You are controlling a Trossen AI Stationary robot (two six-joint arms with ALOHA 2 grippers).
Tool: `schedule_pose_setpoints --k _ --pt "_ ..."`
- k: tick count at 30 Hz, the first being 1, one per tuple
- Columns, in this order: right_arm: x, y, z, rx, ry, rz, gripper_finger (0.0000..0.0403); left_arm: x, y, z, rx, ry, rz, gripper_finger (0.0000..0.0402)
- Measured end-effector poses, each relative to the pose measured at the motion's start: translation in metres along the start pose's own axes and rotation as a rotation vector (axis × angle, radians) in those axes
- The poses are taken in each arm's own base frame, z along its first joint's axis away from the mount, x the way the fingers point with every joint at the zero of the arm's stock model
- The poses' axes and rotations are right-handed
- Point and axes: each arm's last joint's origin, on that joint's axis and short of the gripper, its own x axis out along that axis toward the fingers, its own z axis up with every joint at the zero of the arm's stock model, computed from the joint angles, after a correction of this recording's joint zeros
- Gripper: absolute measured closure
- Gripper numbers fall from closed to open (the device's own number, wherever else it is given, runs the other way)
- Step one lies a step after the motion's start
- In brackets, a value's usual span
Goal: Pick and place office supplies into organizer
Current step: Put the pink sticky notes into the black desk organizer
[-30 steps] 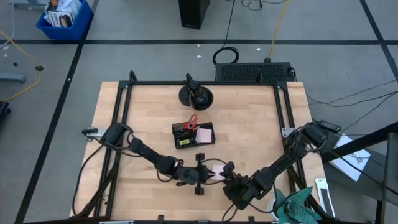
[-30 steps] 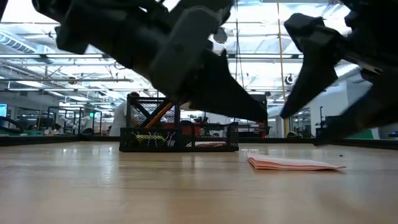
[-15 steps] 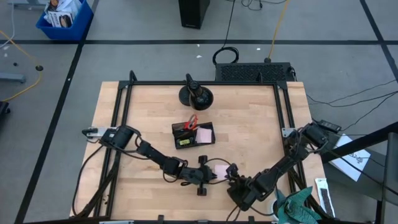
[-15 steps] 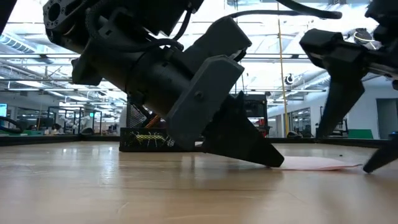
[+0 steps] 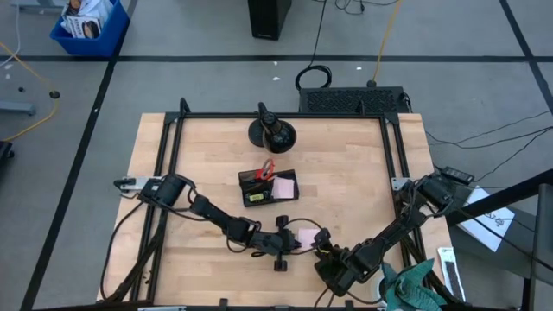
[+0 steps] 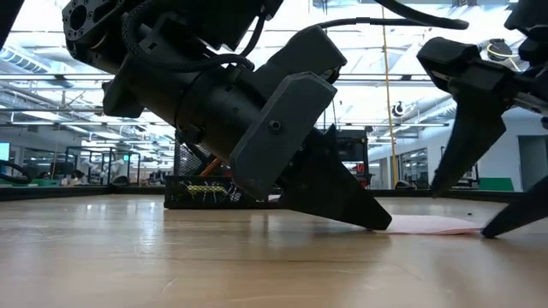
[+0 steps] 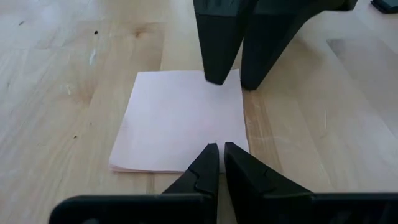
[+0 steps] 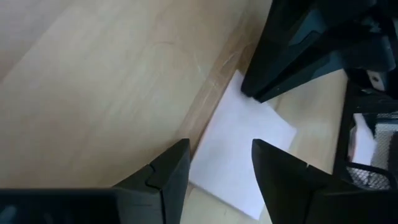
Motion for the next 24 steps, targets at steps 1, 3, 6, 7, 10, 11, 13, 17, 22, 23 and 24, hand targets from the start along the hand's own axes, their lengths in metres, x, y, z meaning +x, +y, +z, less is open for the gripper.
schedule_pose_setpoints --k 1,3,6,7,10,11,13,17,22,23,24 --pt "0.001 0.001 -0.001 -0.006 0.004 -0.005 0.0236 0.0 0.0 0.0 0.0 0.0 0.0 0.0366" --pt "0.003 0.001 -0.002 -0.017 0.009 -0.009 0.0246 0.0 0.0 0.0 0.0 0.0 0.0 0.0366" --pt "0.003 0.001 -0.002 -0.018 0.009 -0.009 0.0271 0.0 0.0 0.0 0.0 0.001 -0.001 0.0366" --pt "0.003 0.001 -0.002 -0.021 0.009 -0.008 0.0282 0.0 0.0 -0.001 0.0 0.001 -0.001 0.0366" --pt "0.004 0.001 -0.002 -0.027 0.012 -0.006 0.0326 0.0 0.0 -0.001 0.0 0.001 -0.002 0.0366" --pt "0.004 0.001 -0.003 -0.027 0.015 -0.01 0.0344 0.0 0.0 -0.001 0.0 0.001 -0.002 0.0366" --pt "0.005 0.0 -0.003 -0.026 0.017 -0.019 0.038 0.0 -0.001 -0.001 0.001 0.002 -0.005 0.0366" --pt "0.006 -0.001 -0.004 -0.013 0.025 -0.044 0.0395 0.0 -0.002 -0.001 -0.004 0.003 -0.007 0.0366" --pt "0.0 -0.008 -0.004 -0.019 0.033 -0.133 0.0402 -0.003 -0.005 0.001 0.02 -0.006 -0.014 0.0366" --pt "-0.003 -0.01 -0.003 -0.018 0.031 -0.147 0.0402 -0.005 -0.006 0.003 0.036 -0.012 -0.019 0.0366" --pt "-0.007 -0.014 0.0 -0.02 0.032 -0.161 0.0402 -0.008 -0.009 0.006 0.05 -0.016 -0.026 0.0366"
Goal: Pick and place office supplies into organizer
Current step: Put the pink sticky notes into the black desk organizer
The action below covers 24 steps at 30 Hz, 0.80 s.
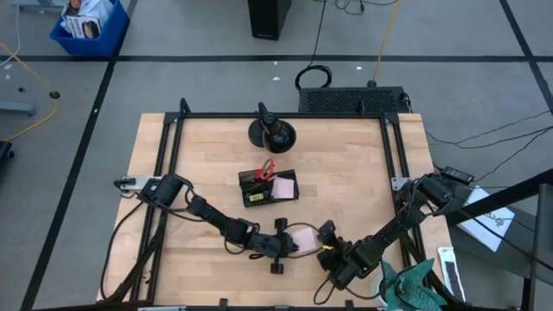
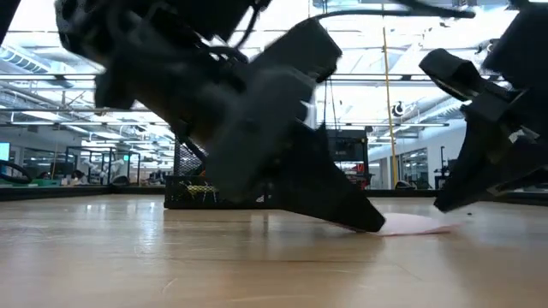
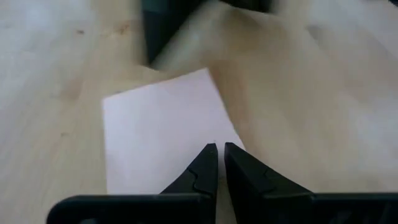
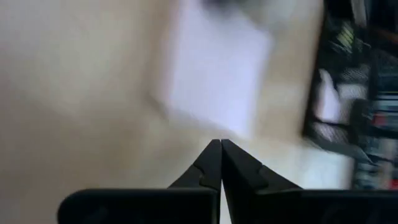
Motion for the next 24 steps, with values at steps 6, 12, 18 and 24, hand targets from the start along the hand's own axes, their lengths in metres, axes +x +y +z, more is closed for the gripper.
schedule_pose_setpoints --k 6,12,18,24 --pt "-0.022 -0.018 0.014 -0.007 -0.023 -0.066 0.0402 -0.026 -0.016 0.028 0.074 -0.084 -0.012 0.0366" --pt "-0.021 -0.013 0.013 -0.044 -0.02 0.088 0.0397 -0.03 -0.021 0.029 0.073 -0.084 0.017 0.0366" --pt "-0.022 -0.001 0.009 -0.05 -0.038 0.265 0.0361 -0.024 -0.011 0.023 0.03 -0.034 0.046 0.0366" --pt "-0.026 0.005 0.01 -0.073 -0.087 0.193 0.0293 -0.019 -0.002 0.02 0.003 -0.014 0.049 0.0366"
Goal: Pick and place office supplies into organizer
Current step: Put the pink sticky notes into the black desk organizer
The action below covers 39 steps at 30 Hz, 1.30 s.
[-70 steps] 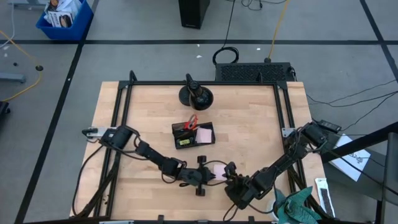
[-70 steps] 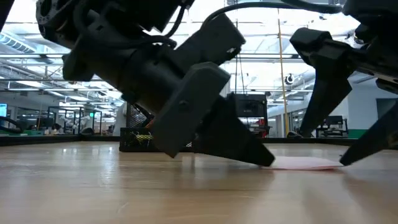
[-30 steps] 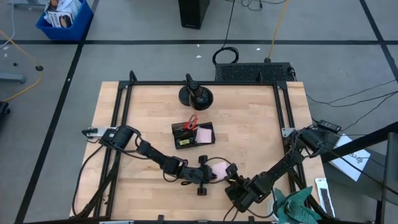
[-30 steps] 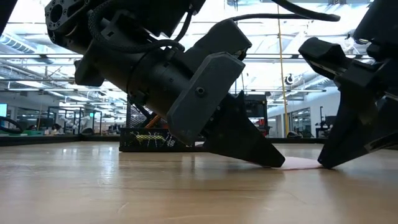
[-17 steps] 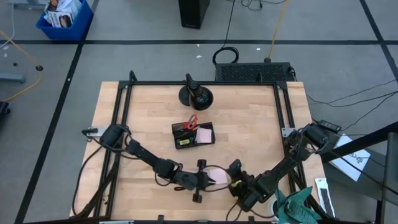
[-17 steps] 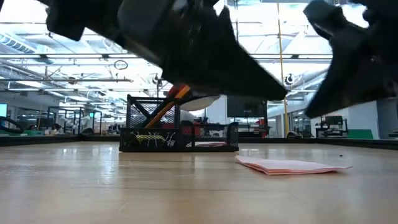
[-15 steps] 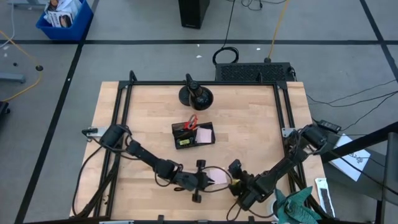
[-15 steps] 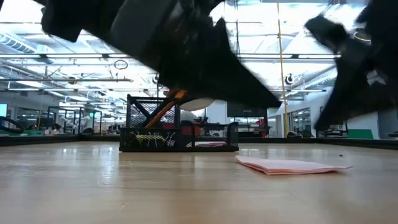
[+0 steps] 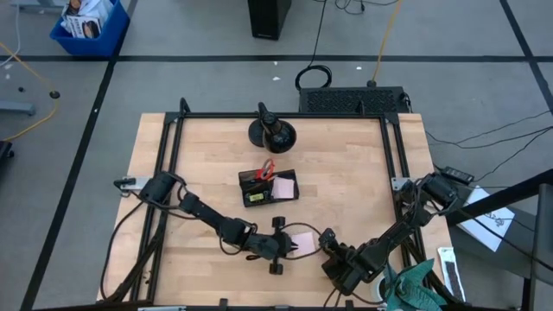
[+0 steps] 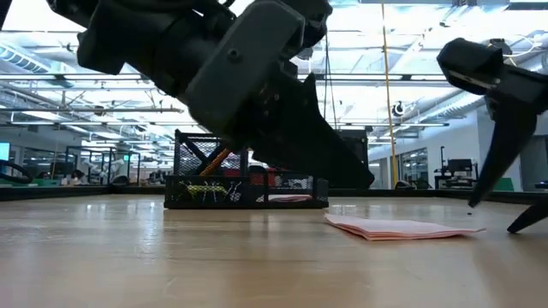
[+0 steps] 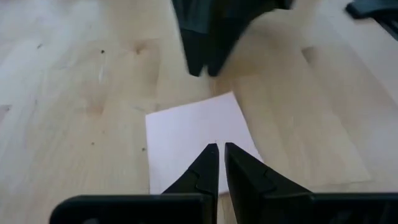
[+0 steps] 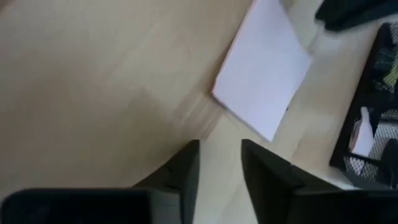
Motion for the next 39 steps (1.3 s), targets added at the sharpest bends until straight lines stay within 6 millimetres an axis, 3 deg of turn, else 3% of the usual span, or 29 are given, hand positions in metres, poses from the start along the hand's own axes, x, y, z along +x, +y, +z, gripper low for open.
schedule_pose_setpoints --k 5,9,31,39 --pt "0.003 0.002 0.004 0.007 -0.025 -0.013 0.0249 0.003 0.008 0.001 -0.016 0.005 0.012 0.0366" --pt "0.009 0.006 0.006 -0.003 -0.026 -0.038 0.0238 0.008 0.014 -0.007 -0.041 0.045 0.02 0.0366" --pt "0.014 0.014 0.011 -0.014 -0.069 -0.03 0.0264 0.026 0.012 -0.026 -0.098 0.064 -0.031 0.0366" --pt "0.021 0.019 0.0 0.002 -0.069 -0.038 0.0286 0.026 0.012 -0.027 -0.095 0.063 -0.039 0.0366"
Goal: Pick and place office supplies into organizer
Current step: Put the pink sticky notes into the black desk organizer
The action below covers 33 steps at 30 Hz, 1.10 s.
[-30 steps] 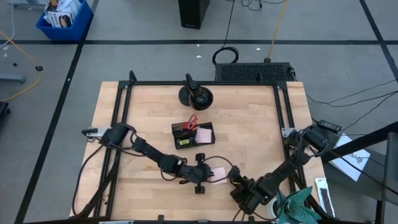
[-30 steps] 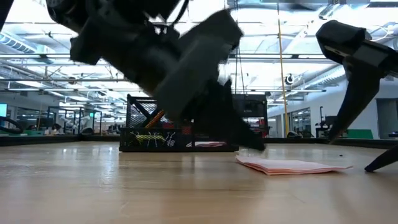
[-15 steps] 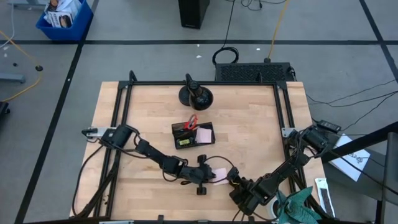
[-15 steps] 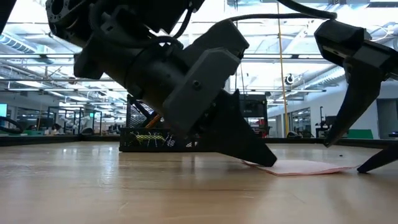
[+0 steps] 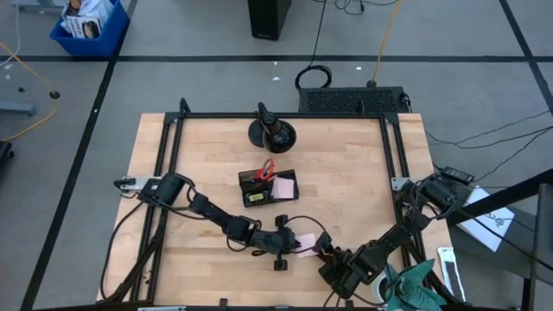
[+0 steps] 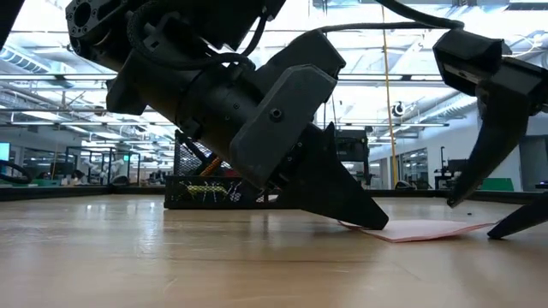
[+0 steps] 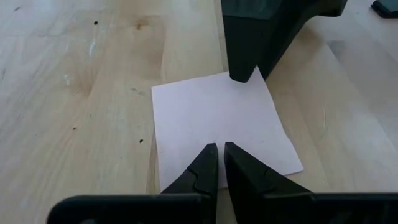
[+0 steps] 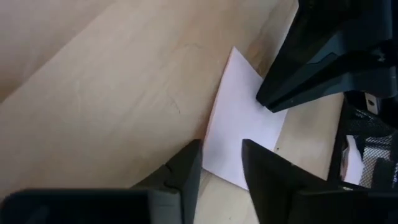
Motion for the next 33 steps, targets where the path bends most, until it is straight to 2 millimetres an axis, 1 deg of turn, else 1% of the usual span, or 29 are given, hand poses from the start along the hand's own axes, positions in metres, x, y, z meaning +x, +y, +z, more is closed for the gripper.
schedule_pose_setpoints --k 2,6,8,13,16,18,22,26,28,30,33 --pt "0.001 0.001 -0.003 0.006 0.008 0.0 0.0312 0.0 0.0 0.0 0.0 0.0 0.0 0.0366" --pt "0.002 0.002 -0.005 0.003 0.011 0.024 0.0381 0.0 0.0 0.0 0.001 0.0 -0.001 0.0366" --pt "0.002 0.003 -0.005 -0.005 0.012 0.024 0.0395 0.0 0.0 0.0 0.0 -0.003 -0.002 0.0366" --pt "0.002 0.001 -0.005 -0.014 0.019 -0.032 0.04 -0.001 -0.002 0.002 0.042 -0.025 -0.008 0.0366" --pt "-0.001 -0.003 -0.003 -0.002 0.02 -0.107 0.0401 -0.01 -0.009 0.008 0.089 -0.033 -0.028 0.0366" --pt "-0.005 -0.008 0.0 0.002 0.017 -0.158 0.0401 -0.02 -0.017 0.015 0.118 -0.036 -0.047 0.0366" --pt "-0.012 -0.014 0.006 -0.028 0.022 -0.234 0.0402 -0.049 -0.032 0.037 0.144 -0.068 -0.055 0.0366" --pt "-0.021 -0.023 0.018 -0.069 0.017 -0.343 0.0402 -0.069 -0.042 0.039 0.179 -0.01 -0.033 0.0366" --pt "-0.022 -0.028 0.021 -0.088 0.029 -0.397 0.0402 -0.08 -0.047 0.041 0.191 0.002 -0.029 0.0366" --pt "-0.021 -0.035 0.024 -0.087 0.048 -0.455 0.0402 -0.087 -0.052 0.042 0.187 0.017 -0.03 0.0366" --pt "-0.02 -0.05 0.028 -0.063 0.072 -0.545 0.0402 -0.094 -0.057 0.035 0.21 0.063 -0.015 0.0366"
